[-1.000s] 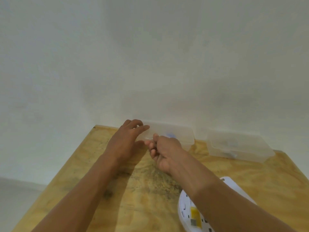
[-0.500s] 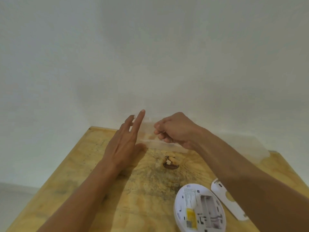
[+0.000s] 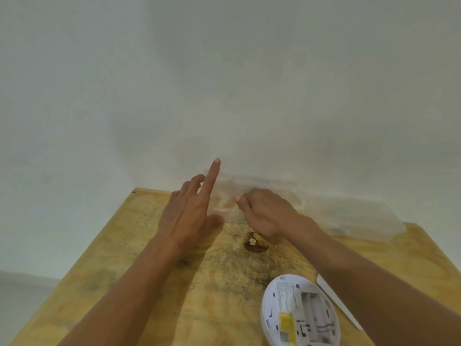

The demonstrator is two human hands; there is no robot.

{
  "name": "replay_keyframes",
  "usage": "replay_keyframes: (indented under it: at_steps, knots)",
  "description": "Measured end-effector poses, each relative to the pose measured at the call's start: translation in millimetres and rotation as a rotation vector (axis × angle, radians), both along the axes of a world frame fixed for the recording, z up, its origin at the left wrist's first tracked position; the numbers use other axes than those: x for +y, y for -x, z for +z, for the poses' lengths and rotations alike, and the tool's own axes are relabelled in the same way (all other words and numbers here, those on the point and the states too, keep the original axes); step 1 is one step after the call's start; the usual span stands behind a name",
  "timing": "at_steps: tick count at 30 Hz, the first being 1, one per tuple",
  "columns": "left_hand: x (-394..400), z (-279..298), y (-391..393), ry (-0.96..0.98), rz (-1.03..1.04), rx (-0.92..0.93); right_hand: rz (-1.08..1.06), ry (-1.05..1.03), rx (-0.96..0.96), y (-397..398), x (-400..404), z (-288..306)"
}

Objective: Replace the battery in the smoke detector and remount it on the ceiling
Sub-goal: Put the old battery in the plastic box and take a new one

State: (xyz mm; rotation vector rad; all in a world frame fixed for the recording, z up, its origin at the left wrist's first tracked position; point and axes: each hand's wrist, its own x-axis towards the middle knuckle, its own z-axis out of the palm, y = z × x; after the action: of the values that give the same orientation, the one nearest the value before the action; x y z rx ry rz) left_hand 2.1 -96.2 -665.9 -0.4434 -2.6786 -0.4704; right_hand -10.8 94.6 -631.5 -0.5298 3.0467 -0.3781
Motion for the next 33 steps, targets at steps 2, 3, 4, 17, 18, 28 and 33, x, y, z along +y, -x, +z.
replay_keyframes:
  at_steps: [2, 3, 4, 17, 18, 28, 33]
  knots:
    - [-0.1, -0.5, 1.2, 0.009, 0.006, 0.006, 0.033, -0.018, 0.014, -1.1, -0.2, -1.0]
    - [-0.1, -0.2, 1.6, 0.010, 0.010, 0.003, 0.038, -0.032, 0.014, -0.4, -0.8, -1.6]
    - [0.0, -0.1, 1.9, 0.010, 0.013, -0.003, 0.042, -0.042, 0.011, 0.6, -1.3, -2.5]
    - [1.0, -2.1, -2.7, 0.027, 0.055, 0.001, 0.085, 0.124, 0.612, -6.4, 7.6, -14.9]
    - [1.2, -2.9, -3.8, 0.027, 0.058, 0.007, 0.130, 0.109, 0.681, -10.4, 9.3, -14.2]
    - [3.1, -12.2, -8.7, 0.156, 0.142, 0.105, -0.128, -0.040, 0.343, -32.2, 55.7, 19.6]
    - [4.6, -8.8, -9.2, 0.197, 0.163, 0.093, -0.099, -0.057, 0.352, -34.0, 59.6, 6.7]
